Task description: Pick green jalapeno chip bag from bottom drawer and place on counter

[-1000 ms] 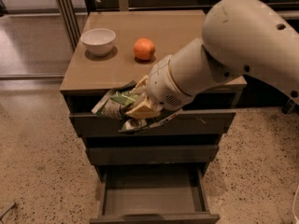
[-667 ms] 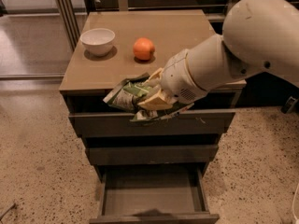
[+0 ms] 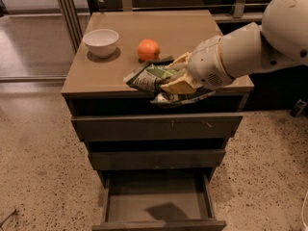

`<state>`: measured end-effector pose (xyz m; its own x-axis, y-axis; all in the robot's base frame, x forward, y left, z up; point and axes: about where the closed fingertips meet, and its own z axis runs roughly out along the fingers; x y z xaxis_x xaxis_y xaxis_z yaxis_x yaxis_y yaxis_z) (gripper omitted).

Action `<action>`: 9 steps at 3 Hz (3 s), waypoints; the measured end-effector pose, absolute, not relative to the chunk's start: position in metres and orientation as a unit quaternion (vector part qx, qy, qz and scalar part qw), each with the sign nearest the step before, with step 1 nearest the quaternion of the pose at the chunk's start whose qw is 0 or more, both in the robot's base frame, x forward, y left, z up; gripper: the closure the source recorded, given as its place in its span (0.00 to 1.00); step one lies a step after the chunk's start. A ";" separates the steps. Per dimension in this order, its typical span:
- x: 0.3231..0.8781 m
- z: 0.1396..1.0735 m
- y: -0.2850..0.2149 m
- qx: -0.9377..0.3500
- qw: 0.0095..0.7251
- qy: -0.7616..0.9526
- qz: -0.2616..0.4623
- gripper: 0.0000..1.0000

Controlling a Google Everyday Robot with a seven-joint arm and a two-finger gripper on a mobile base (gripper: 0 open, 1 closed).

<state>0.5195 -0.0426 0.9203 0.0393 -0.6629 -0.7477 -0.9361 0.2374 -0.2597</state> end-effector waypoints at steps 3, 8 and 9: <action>0.588 0.892 -0.084 -0.486 0.461 0.703 0.238 1.00; 0.685 0.853 -0.126 -0.465 0.460 0.723 0.222 1.00; 0.685 0.853 -0.126 -0.465 0.460 0.723 0.222 0.81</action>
Offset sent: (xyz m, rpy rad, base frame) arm 0.0681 -0.0517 -0.0319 0.2963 0.0999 -0.1864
